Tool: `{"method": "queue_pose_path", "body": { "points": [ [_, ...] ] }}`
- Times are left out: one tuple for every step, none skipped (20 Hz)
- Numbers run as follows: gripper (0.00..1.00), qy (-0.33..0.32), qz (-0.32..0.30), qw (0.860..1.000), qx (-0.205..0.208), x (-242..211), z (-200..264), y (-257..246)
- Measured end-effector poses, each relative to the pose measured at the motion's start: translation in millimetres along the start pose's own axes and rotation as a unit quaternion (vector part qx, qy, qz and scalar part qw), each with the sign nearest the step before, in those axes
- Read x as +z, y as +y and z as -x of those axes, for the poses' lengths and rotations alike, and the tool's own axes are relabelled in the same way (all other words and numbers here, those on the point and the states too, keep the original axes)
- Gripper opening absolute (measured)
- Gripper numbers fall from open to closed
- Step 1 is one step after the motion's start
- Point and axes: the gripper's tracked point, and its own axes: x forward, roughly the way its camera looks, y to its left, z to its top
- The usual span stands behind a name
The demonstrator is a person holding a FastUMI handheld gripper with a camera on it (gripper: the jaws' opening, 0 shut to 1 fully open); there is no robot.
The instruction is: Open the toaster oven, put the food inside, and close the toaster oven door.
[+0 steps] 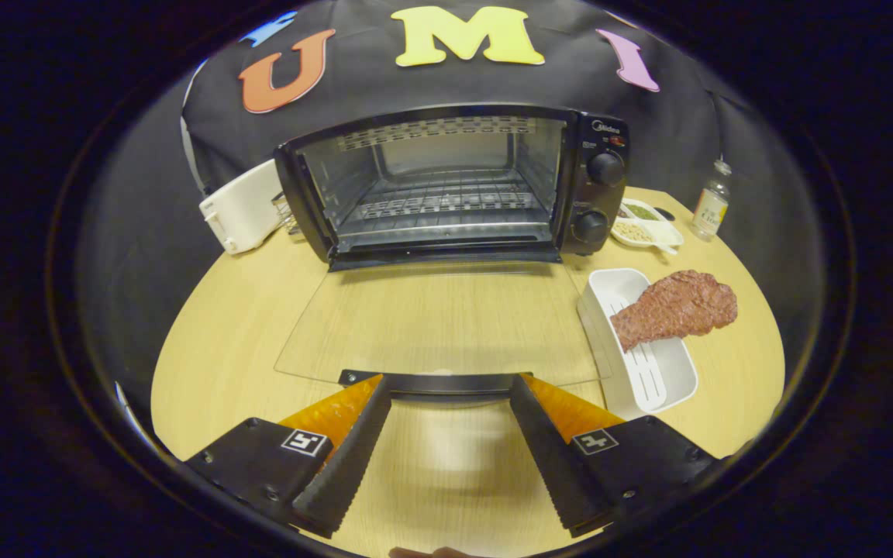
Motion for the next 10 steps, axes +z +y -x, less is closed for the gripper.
{"method": "queue_pose_path", "body": {
  "points": [
    [1.00, 0.005, -0.002, 1.000, 0.009, 0.1, 4.4, -1.1],
    [1.00, 0.007, -0.002, 1.000, 0.017, 1.8, 8.3, -2.8],
    [1.00, 0.009, 0.002, 1.000, 0.022, 5.4, 13.1, -6.4],
    [0.99, 0.012, 0.003, 1.000, 0.024, 8.6, 18.5, -12.2],
    [0.99, 0.013, 0.009, 1.000, 0.026, 14.4, 24.3, -19.2],
    [0.99, 0.010, 0.017, 0.999, 0.027, 22.2, 28.6, -26.0],
    [0.99, 0.009, 0.022, 0.999, 0.029, 31.1, 34.8, -36.0],
    [0.99, 0.013, 0.022, 0.999, 0.036, 34.1, 38.9, -42.2],
    [0.99, 0.023, 0.022, 0.999, 0.044, 37.3, 44.0, -49.4],
    [0.98, 0.035, 0.023, 0.998, 0.052, 41.1, 49.3, -57.6]
  ]
}}
